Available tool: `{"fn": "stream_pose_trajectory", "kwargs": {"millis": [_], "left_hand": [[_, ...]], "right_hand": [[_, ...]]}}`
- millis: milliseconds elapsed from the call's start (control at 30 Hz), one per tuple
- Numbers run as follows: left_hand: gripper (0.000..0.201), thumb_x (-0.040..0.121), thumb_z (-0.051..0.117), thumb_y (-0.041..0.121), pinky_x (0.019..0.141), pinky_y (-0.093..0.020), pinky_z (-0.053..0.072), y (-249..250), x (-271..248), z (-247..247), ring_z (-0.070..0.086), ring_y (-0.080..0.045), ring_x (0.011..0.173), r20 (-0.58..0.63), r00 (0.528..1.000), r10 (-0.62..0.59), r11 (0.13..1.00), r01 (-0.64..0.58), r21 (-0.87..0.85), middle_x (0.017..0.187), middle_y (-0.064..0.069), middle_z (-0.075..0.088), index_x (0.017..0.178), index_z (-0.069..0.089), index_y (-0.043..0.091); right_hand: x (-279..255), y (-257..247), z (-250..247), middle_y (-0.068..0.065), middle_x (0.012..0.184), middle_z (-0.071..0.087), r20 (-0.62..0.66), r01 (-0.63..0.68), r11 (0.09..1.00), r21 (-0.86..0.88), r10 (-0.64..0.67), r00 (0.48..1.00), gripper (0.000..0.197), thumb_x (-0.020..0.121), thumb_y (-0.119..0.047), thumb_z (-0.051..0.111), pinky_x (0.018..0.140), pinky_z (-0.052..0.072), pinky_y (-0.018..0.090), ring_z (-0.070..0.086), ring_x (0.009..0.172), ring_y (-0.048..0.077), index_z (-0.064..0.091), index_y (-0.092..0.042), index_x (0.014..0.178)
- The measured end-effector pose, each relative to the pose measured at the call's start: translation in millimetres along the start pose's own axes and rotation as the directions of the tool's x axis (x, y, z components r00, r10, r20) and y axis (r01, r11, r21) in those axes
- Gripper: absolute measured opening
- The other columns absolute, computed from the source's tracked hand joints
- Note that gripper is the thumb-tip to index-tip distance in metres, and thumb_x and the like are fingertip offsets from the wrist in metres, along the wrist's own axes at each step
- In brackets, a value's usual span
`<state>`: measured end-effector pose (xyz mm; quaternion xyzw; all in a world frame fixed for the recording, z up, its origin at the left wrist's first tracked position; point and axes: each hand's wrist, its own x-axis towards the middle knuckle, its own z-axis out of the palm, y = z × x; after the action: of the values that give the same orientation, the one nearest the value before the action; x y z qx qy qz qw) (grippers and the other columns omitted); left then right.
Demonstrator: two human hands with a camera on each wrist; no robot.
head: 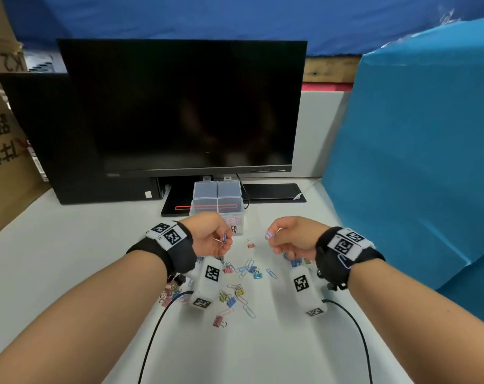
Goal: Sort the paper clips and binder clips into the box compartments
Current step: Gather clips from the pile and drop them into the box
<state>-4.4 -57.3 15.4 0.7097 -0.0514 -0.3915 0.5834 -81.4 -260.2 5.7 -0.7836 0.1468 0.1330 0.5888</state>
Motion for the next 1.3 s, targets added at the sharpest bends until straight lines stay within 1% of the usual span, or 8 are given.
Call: {"fn": "stream_pose_trajectory", "kwargs": {"millis": [133,233,333,433,733,967,1100,1300], "left_hand": [[0.023,0.087,0.046,0.003,0.050,-0.024,0.022,1,1,11,0.028,-0.015,0.051,-0.009,1.000,-0.012,0.951,0.014,0.309,0.059,-0.004,0.036,0.066,0.039,0.012],[0.029,0.083,0.068,0.032,0.065,-0.025,0.040,1,0,29,0.055,-0.017,0.081,0.000,0.997,0.073,0.420,-0.030,0.907,0.096,-0.002,0.059,0.102,0.061,0.010],[0.049,0.080,0.070,0.044,0.078,-0.027,0.045,-3,3,41,0.058,-0.019,0.099,0.038,0.988,0.152,0.111,-0.055,0.992,0.116,-0.002,0.063,0.114,0.064,0.010],[0.044,0.081,0.072,0.037,0.082,-0.030,0.050,-7,9,49,0.059,-0.021,0.086,0.026,0.988,0.155,0.066,-0.036,0.997,0.100,-0.007,0.066,0.110,0.065,0.005],[0.036,0.098,0.045,0.021,0.080,-0.028,0.045,-10,-3,62,0.059,-0.029,0.092,0.098,0.992,0.086,-0.141,-0.085,0.986,0.076,-0.008,0.053,0.119,0.060,-0.003],[0.033,0.097,0.043,0.019,0.050,-0.018,0.037,-1,-6,13,0.040,-0.010,0.049,-0.028,0.998,0.056,0.350,0.007,0.937,0.064,-0.002,0.049,0.064,0.046,0.015],[0.020,0.093,0.052,0.000,0.047,-0.022,0.045,-8,-16,-31,0.051,-0.014,0.050,-0.031,0.999,-0.022,0.822,0.035,0.568,0.076,-0.014,0.062,0.073,0.054,0.006],[0.015,0.090,0.052,-0.006,0.048,-0.026,0.049,-21,-19,-53,0.058,-0.018,0.055,-0.121,0.992,-0.034,0.915,0.079,0.395,0.079,-0.015,0.059,0.089,0.061,0.006]], "right_hand": [[-8,12,-6,0.002,0.067,0.057,0.080,0.019,0.879,0.476,-0.065,0.995,0.025,0.091,0.007,0.045,0.044,0.041,0.017,0.061,0.055,0.012,0.059,-0.009,0.078],[-9,13,-4,0.005,0.067,0.049,0.093,-0.015,0.823,0.568,-0.046,0.995,0.022,0.090,0.001,0.043,0.043,0.039,0.019,0.049,0.048,0.012,0.055,-0.009,0.074],[-10,1,10,0.003,0.059,0.037,0.039,-0.063,0.998,-0.024,0.064,0.997,0.025,0.092,-0.014,0.055,0.045,0.029,0.022,0.034,0.046,0.013,0.047,-0.013,0.069],[-8,-9,32,-0.001,0.059,0.042,-0.046,-0.078,0.508,-0.858,0.075,0.996,0.033,0.088,-0.024,0.060,0.047,0.032,0.020,0.046,0.057,0.017,0.044,-0.012,0.062],[-1,-5,58,0.004,0.060,0.035,-0.020,-0.058,0.257,-0.965,0.146,0.989,0.034,0.092,-0.013,0.052,0.049,0.033,0.023,0.038,0.054,0.019,0.040,-0.008,0.060],[-12,-3,53,0.014,0.100,0.058,-0.012,-0.074,0.482,-0.873,0.132,0.991,0.028,0.100,-0.014,0.035,0.076,0.045,0.031,0.058,0.088,0.028,0.057,-0.003,0.087],[-5,-8,38,0.004,0.068,0.049,-0.088,-0.139,0.862,-0.487,0.110,0.990,0.026,0.098,-0.010,0.037,0.047,0.033,0.027,0.038,0.051,0.017,0.043,-0.014,0.073],[7,-19,45,0.006,0.090,0.061,-0.035,-0.012,0.639,-0.769,-0.023,0.999,0.016,0.094,-0.005,0.045,0.062,0.048,0.028,0.053,0.065,0.016,0.055,-0.015,0.086]]}}
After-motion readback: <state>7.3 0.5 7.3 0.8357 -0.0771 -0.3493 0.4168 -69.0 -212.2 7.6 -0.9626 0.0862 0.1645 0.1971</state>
